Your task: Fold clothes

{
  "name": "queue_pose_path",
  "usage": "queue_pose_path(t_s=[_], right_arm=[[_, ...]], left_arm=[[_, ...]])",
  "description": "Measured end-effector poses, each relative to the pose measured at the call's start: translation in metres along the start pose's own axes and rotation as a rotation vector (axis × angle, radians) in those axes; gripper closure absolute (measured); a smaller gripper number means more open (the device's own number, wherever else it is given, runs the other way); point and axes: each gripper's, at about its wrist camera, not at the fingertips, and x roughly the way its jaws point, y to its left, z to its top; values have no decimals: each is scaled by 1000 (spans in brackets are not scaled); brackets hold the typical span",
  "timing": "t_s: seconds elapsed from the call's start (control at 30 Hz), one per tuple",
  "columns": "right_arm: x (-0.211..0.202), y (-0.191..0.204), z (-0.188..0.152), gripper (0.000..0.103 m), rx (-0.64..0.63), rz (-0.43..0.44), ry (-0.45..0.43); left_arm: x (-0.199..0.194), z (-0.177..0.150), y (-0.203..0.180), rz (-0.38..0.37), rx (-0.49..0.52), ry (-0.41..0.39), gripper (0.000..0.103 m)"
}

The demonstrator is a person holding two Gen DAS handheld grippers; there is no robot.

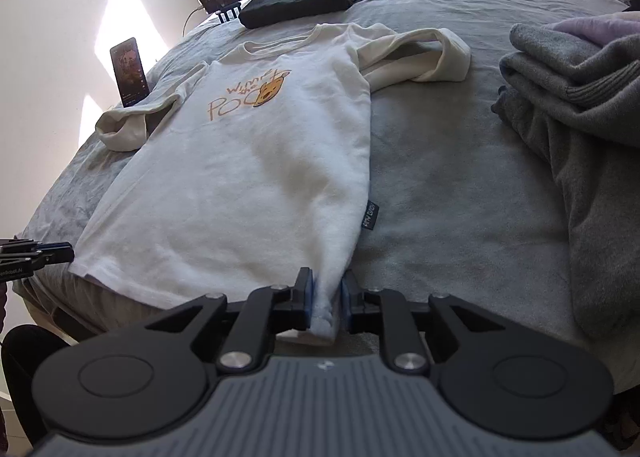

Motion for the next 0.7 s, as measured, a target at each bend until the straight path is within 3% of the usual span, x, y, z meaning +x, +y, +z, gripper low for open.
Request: queue_pose_path(t_s=[0.1, 0.33, 0.7], right_arm=[[-3, 0, 15, 65, -6, -28, -43], [19, -2, 62, 65, 37, -41, -101], [65, -15, 122, 65, 141, -44, -122]], left_arm=[[3, 14, 9, 17, -32, -27, 74], [37, 53, 25, 38, -131, -49, 68], [92, 115, 41, 97, -225, -108, 58]])
